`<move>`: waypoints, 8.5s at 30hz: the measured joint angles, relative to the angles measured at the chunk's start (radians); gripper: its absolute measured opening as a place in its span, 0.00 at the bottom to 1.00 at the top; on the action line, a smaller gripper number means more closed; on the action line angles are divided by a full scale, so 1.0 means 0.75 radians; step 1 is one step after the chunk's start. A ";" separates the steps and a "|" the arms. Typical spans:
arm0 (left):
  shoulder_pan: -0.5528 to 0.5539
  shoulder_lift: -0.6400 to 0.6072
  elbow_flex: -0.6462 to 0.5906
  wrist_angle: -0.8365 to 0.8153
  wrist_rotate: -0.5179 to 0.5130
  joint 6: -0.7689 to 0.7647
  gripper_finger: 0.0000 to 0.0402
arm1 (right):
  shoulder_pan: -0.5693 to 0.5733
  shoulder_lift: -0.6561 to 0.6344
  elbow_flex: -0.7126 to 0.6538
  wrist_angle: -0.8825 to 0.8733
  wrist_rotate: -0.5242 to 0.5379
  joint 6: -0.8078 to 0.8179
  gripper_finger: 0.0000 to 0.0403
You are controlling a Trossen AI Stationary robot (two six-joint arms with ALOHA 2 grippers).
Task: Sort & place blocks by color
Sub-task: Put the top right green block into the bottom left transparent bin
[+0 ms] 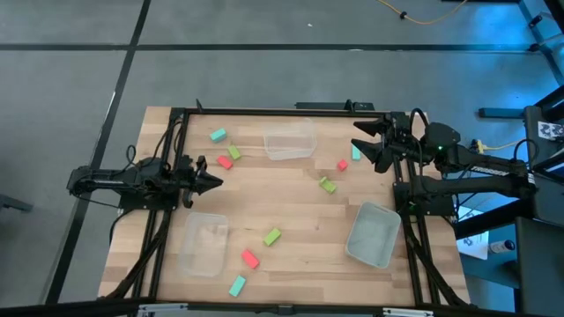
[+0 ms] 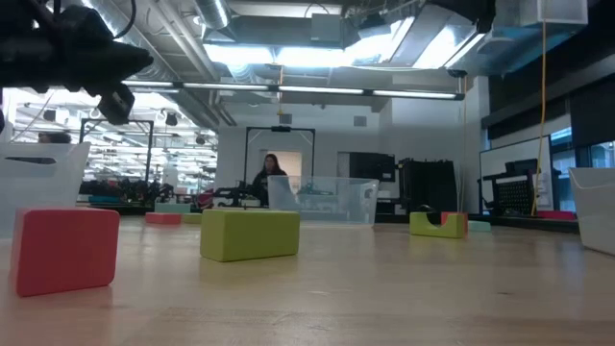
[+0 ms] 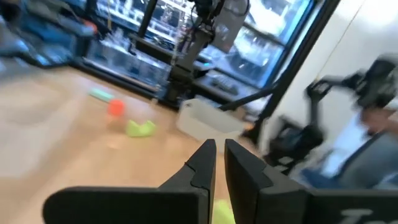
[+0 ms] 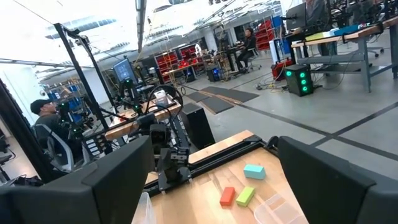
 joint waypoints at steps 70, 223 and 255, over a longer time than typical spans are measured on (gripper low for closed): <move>0.148 0.788 0.733 0.156 -0.348 0.331 0.48 | 0.000 0.001 0.000 0.002 -0.003 0.008 0.87; 0.148 0.787 0.732 0.206 -0.343 0.325 0.48 | 0.220 1.178 -0.101 -0.535 0.168 0.466 0.87; 0.148 0.787 0.732 0.207 -0.349 0.325 0.48 | 0.402 0.530 -0.420 -0.183 0.230 0.496 0.33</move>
